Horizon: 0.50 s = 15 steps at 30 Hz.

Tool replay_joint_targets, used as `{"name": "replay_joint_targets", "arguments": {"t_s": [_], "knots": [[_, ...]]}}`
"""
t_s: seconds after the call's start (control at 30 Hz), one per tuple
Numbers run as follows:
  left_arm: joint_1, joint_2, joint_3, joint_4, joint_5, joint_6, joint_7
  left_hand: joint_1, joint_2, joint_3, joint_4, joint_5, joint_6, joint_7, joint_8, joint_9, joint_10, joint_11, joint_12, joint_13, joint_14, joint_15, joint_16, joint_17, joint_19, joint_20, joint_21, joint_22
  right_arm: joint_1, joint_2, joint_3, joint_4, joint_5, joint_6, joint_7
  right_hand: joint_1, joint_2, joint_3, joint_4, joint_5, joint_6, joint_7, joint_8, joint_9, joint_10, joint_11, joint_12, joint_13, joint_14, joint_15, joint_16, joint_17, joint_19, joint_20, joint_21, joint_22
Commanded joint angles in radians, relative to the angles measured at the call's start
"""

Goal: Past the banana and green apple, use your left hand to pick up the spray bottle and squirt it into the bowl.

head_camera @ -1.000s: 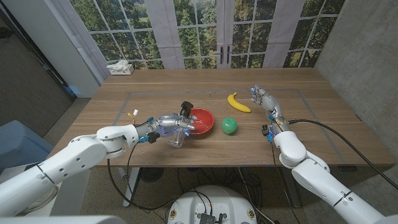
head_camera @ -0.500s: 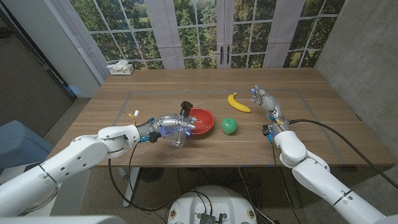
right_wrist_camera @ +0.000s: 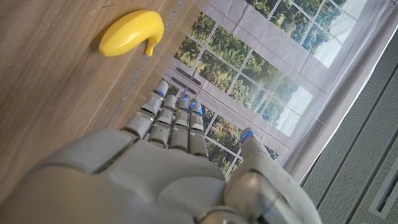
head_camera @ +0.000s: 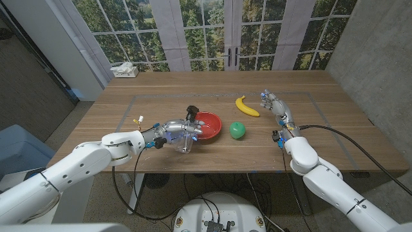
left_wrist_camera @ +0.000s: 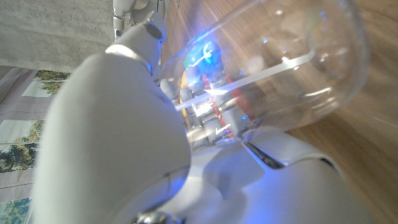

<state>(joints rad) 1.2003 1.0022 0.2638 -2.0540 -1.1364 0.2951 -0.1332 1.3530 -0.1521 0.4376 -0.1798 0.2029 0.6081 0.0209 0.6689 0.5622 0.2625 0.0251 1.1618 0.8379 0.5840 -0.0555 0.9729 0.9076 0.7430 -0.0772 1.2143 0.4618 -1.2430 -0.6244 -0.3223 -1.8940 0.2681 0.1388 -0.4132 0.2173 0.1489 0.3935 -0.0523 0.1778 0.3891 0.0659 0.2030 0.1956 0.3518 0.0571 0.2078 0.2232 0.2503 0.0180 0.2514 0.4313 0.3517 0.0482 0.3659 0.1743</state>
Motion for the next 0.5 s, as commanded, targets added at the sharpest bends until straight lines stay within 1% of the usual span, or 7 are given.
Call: {"name": "replay_joint_targets", "arguments": {"t_s": [0.03, 0.2, 0.27, 0.33, 0.37, 0.4, 0.5], "knots": [[-0.005, -0.006, 0.005, 0.006, 0.003, -0.006, -0.005, 0.312, 0.316, 0.008, 0.002, 0.001, 0.026, -0.012, -0.013, -0.007, 0.009, -0.003, 0.006, 0.001, -0.005, -0.071, 0.007, 0.001, 0.000, -0.153, 0.028, 0.001, -0.007, 0.001, 0.003, -0.003, -0.010, 0.014, -0.007, -0.004, 0.009, 0.009, -0.004, -0.002, -0.004, -0.004, 0.000, 0.003, -0.002, -0.005, 0.002, 0.002, 0.007, 0.002, 0.004, 0.001, 0.011, 0.001, -0.002, 0.003], [-0.017, -0.008, 0.010, 0.013, 0.007, -0.003, -0.012, 0.313, 0.316, 0.008, 0.002, 0.002, 0.023, -0.008, -0.024, -0.018, 0.011, -0.005, 0.008, -0.002, -0.004, -0.072, 0.010, -0.001, 0.000, -0.153, 0.030, -0.002, -0.011, 0.003, 0.006, -0.006, -0.009, 0.011, -0.011, -0.004, 0.009, 0.009, -0.004, -0.002, -0.006, -0.004, 0.000, 0.003, -0.002, -0.004, 0.002, 0.002, 0.008, 0.002, 0.004, 0.001, 0.012, 0.002, -0.003, 0.003], [-0.019, -0.011, 0.012, 0.015, 0.011, -0.006, -0.012, 0.313, 0.315, 0.009, 0.002, 0.002, -0.006, -0.008, -0.043, -0.026, 0.012, -0.006, 0.010, -0.006, -0.005, -0.072, 0.011, -0.001, 0.000, -0.153, 0.033, -0.001, -0.012, 0.004, 0.007, -0.005, -0.010, 0.014, -0.013, -0.004, 0.009, 0.009, -0.004, -0.002, -0.006, -0.004, 0.000, 0.003, -0.002, -0.003, 0.002, 0.002, 0.007, 0.003, 0.004, 0.001, 0.012, 0.002, -0.003, 0.003], [-0.024, -0.012, 0.015, 0.015, 0.010, 0.001, -0.007, 0.313, 0.315, 0.008, 0.003, 0.003, -0.043, -0.009, -0.065, -0.035, 0.017, -0.008, 0.014, -0.007, -0.005, -0.073, 0.012, -0.006, 0.001, -0.153, 0.034, -0.002, -0.014, 0.005, 0.008, -0.005, -0.012, 0.015, -0.015, -0.004, 0.009, 0.009, -0.004, -0.002, -0.006, -0.005, 0.000, 0.003, -0.002, -0.003, 0.002, 0.002, 0.007, 0.003, 0.004, 0.001, 0.013, 0.002, -0.004, 0.003], [-0.026, -0.015, 0.015, 0.018, 0.009, -0.001, -0.008, 0.313, 0.315, 0.008, 0.003, 0.004, -0.089, 0.010, -0.093, -0.045, 0.020, -0.007, 0.020, -0.006, -0.005, -0.075, 0.015, -0.009, 0.003, -0.153, 0.034, -0.006, -0.014, 0.006, 0.008, -0.004, -0.012, 0.018, -0.015, -0.004, 0.009, 0.009, -0.004, -0.002, -0.006, -0.005, 0.000, 0.003, -0.002, -0.003, 0.002, 0.002, 0.007, 0.003, 0.004, 0.001, 0.013, 0.002, -0.004, 0.003], [-0.030, -0.015, 0.018, 0.020, 0.015, -0.002, -0.010, 0.313, 0.315, 0.008, 0.003, 0.005, -0.119, 0.016, -0.109, -0.050, 0.017, -0.007, 0.021, -0.008, -0.003, -0.075, 0.018, -0.009, 0.006, -0.153, 0.036, -0.007, -0.014, 0.005, 0.009, -0.003, -0.010, 0.019, -0.013, -0.005, 0.009, 0.009, -0.004, -0.002, -0.006, -0.005, 0.000, 0.003, -0.003, -0.004, 0.002, 0.002, 0.007, 0.003, 0.004, 0.001, 0.013, 0.002, -0.004, 0.003], [-0.038, -0.016, 0.024, 0.022, 0.024, -0.003, -0.016, 0.311, 0.315, 0.007, 0.004, 0.007, -0.181, 0.012, -0.146, -0.063, 0.017, -0.011, 0.026, -0.010, 0.003, -0.076, 0.021, -0.017, 0.005, -0.152, 0.041, -0.007, -0.015, 0.008, 0.010, -0.001, -0.009, 0.022, -0.015, -0.005, 0.009, 0.009, -0.004, -0.002, -0.006, -0.005, 0.000, 0.003, -0.002, -0.004, 0.002, 0.002, 0.007, 0.003, 0.004, 0.001, 0.013, 0.002, -0.005, 0.003]]}}
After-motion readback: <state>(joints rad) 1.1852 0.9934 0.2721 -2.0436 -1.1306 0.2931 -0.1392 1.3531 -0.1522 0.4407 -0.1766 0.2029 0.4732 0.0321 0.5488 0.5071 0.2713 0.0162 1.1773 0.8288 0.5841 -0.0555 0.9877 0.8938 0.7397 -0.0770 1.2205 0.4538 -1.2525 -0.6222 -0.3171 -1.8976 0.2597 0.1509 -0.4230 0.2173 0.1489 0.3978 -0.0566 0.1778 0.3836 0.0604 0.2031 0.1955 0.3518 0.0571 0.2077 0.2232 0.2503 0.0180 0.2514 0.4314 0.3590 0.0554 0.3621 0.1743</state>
